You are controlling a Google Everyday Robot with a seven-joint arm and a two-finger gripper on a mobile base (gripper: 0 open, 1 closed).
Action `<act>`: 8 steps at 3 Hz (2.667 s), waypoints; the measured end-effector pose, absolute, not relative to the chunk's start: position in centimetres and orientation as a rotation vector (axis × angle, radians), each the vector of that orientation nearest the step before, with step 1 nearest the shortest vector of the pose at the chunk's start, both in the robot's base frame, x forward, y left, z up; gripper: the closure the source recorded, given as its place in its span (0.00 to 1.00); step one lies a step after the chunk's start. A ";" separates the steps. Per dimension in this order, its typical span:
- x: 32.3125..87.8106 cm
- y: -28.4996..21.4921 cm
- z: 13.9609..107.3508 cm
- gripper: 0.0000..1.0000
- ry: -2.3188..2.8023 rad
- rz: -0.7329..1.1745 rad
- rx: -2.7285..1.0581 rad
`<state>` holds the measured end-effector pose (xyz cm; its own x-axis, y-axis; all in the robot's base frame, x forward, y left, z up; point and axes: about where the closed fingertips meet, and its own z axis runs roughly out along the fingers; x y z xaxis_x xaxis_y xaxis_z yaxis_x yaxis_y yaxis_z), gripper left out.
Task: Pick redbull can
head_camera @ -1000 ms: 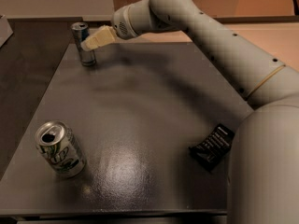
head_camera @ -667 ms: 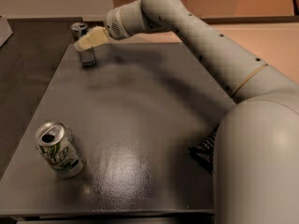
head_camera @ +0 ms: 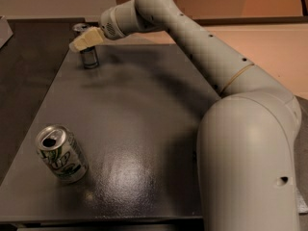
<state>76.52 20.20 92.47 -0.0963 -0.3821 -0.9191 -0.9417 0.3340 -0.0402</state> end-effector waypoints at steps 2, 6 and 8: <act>76.8 21.5 92.2 0.41 1.661 0.758 -1.221; 71.9 17.8 100.0 1.00 1.489 0.689 -1.205; 69.8 15.7 105.1 1.00 1.361 0.660 -1.197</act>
Offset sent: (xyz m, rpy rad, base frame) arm 0.0035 0.0100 0.0003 -0.0004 0.0023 0.0077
